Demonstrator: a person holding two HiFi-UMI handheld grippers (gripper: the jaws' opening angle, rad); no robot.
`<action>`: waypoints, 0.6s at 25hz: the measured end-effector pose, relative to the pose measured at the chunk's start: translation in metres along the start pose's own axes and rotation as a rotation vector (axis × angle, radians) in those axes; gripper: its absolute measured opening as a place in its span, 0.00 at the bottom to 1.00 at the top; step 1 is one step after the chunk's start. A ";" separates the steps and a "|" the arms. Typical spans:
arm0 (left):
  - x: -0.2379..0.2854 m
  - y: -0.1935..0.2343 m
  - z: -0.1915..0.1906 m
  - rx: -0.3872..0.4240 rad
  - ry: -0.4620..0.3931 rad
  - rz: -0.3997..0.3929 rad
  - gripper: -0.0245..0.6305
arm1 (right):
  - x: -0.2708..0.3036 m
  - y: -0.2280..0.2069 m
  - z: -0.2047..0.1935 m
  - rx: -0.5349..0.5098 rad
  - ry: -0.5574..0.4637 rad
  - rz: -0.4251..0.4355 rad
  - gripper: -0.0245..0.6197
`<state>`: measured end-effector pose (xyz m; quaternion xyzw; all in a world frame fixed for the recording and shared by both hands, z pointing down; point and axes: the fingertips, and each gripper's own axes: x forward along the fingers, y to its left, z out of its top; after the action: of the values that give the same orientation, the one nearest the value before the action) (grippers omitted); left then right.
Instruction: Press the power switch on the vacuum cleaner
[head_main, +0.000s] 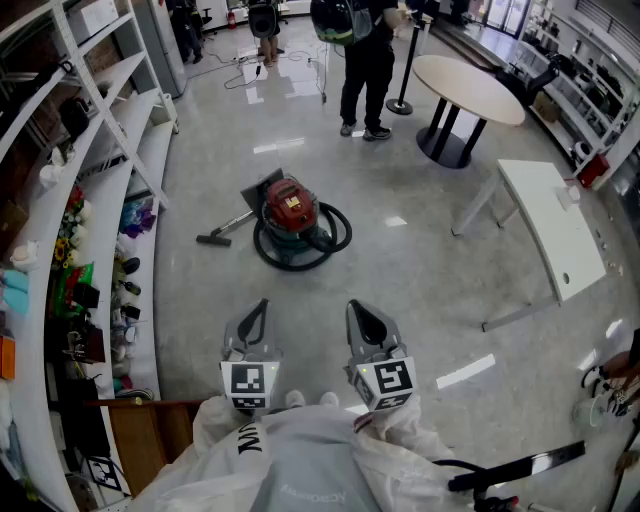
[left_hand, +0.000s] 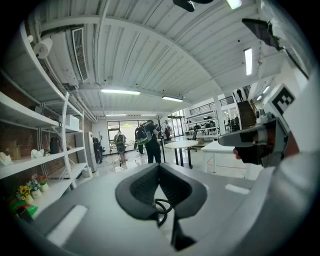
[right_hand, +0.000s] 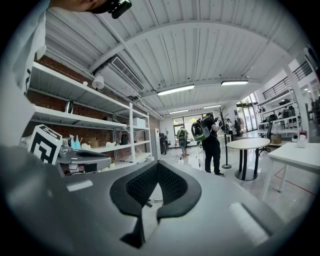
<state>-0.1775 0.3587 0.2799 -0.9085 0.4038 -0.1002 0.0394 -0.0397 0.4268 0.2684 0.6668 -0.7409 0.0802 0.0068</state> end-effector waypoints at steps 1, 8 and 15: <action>0.000 -0.001 0.000 0.001 0.001 -0.003 0.04 | 0.000 0.000 0.000 0.000 0.000 -0.001 0.04; 0.001 -0.011 -0.001 0.003 0.007 -0.014 0.04 | -0.007 -0.008 -0.002 0.011 0.002 -0.009 0.04; 0.003 -0.025 0.000 0.002 0.011 -0.011 0.04 | -0.020 -0.024 0.000 0.050 -0.023 -0.003 0.04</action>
<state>-0.1569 0.3731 0.2843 -0.9101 0.3989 -0.1059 0.0373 -0.0135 0.4445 0.2683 0.6689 -0.7375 0.0912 -0.0181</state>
